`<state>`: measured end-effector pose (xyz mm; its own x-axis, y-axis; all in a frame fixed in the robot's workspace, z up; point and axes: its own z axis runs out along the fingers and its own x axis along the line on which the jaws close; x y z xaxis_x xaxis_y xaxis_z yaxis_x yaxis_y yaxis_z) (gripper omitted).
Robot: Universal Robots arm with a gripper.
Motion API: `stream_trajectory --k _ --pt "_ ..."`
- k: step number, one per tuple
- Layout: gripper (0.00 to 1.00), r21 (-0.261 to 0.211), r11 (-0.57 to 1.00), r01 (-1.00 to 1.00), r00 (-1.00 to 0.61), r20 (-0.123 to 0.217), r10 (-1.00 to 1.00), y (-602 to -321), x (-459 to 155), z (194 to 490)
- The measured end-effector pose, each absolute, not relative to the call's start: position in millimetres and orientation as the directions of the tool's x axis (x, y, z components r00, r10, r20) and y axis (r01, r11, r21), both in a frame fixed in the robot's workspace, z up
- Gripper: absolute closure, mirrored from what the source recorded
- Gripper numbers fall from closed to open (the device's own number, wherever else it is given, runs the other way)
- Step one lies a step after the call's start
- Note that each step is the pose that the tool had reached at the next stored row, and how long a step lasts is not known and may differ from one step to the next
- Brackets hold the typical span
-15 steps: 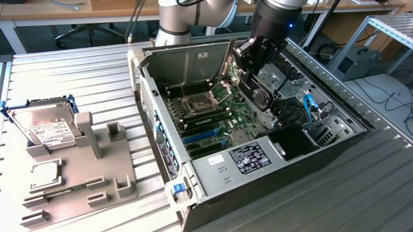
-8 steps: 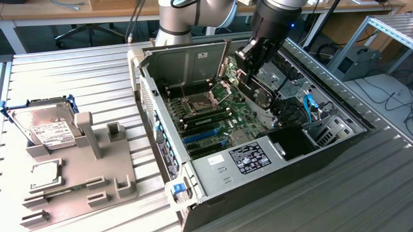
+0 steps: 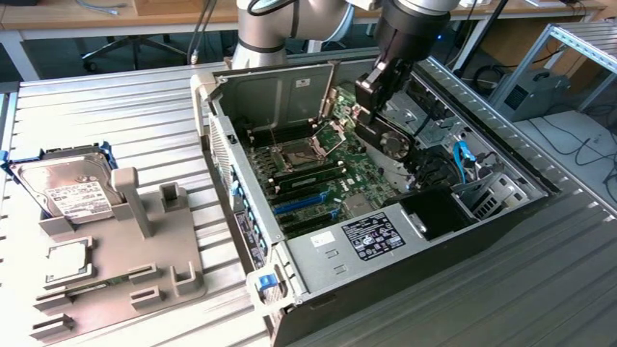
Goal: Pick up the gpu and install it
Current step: 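Insert the gpu into the slot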
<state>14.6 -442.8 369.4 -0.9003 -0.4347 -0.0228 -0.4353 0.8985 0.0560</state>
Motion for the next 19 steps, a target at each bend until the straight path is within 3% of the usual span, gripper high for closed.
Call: stream_trajectory --k 19 --pt "0.73 0.056 0.681 -0.730 -0.683 -0.023 -0.730 -442.8 15.0 368.5"
